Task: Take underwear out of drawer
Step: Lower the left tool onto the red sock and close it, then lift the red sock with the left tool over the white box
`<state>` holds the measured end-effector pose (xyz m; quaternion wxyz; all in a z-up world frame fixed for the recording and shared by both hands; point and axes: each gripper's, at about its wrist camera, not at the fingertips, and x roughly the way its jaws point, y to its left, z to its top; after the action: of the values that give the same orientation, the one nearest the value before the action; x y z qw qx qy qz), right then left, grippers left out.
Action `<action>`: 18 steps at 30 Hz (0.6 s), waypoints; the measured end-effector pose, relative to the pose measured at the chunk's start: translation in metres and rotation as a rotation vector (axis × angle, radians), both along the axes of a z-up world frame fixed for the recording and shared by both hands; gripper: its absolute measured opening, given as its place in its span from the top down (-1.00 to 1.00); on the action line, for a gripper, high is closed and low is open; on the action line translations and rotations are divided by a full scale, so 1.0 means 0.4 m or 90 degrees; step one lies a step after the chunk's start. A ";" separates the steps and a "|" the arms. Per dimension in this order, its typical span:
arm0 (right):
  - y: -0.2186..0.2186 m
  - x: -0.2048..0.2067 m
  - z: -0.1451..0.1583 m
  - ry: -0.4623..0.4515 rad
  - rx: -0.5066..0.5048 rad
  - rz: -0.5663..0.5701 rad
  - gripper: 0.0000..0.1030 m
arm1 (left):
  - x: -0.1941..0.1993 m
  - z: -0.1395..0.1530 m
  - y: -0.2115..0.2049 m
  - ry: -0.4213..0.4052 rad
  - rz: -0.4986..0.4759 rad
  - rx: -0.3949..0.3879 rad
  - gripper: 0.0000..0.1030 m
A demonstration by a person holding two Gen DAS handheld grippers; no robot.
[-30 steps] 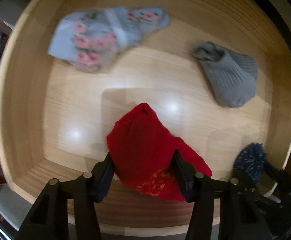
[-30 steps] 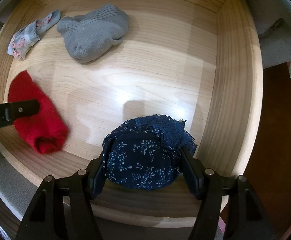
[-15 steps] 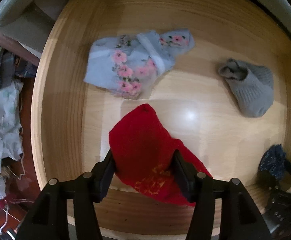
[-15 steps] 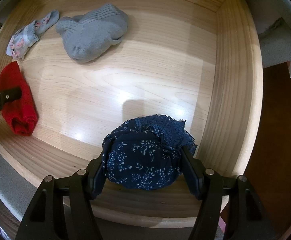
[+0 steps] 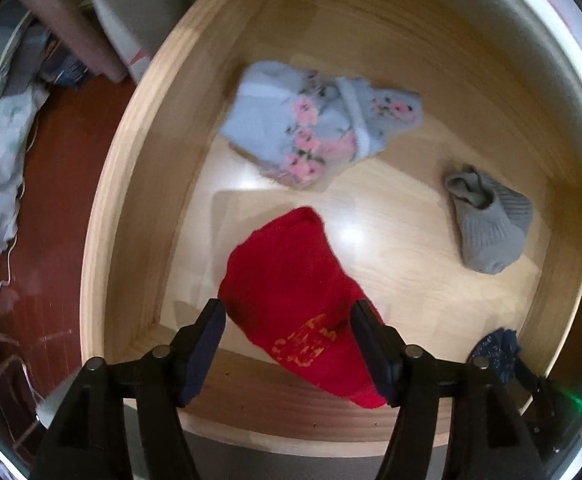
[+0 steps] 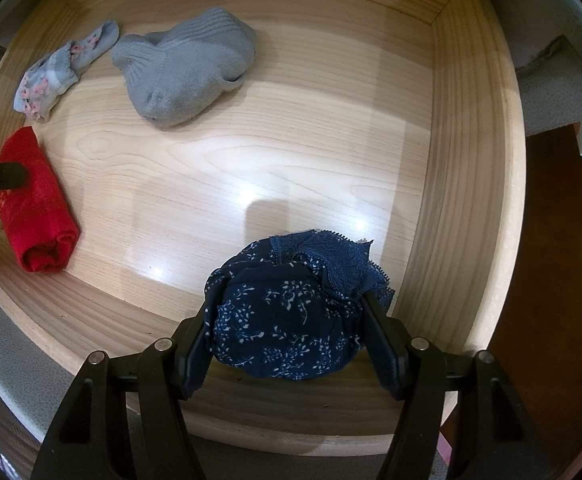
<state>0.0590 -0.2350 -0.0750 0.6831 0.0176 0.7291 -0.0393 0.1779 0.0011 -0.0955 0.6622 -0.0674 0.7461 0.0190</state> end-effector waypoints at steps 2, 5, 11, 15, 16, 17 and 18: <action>-0.005 0.002 -0.002 0.000 0.001 0.000 -0.26 | -0.023 -0.009 -0.003 0.019 0.014 -0.003 -0.31; -0.011 0.002 -0.002 -0.002 0.004 -0.001 -0.26 | -0.025 -0.037 -0.003 0.030 0.037 -0.004 -0.33; -0.017 0.004 0.000 0.000 0.003 0.001 -0.27 | -0.047 -0.058 -0.006 0.018 0.057 -0.030 -0.14; -0.021 0.006 -0.002 0.000 0.005 -0.002 -0.29 | -0.056 -0.050 0.003 0.007 0.047 -0.035 0.04; -0.021 0.005 -0.003 0.001 0.005 -0.002 -0.29 | -0.054 -0.047 -0.001 0.003 0.039 -0.032 0.07; -0.022 0.005 -0.003 0.001 0.004 -0.001 -0.29 | -0.052 -0.043 -0.004 -0.002 0.033 -0.030 0.13; -0.023 0.005 -0.003 0.001 0.005 -0.001 -0.29 | -0.053 -0.037 -0.004 -0.009 0.025 -0.027 0.17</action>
<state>0.0612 -0.2442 -0.0763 0.6826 0.0207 0.7295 -0.0374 0.1566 -0.0007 -0.1102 0.6655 -0.0956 0.7401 0.0157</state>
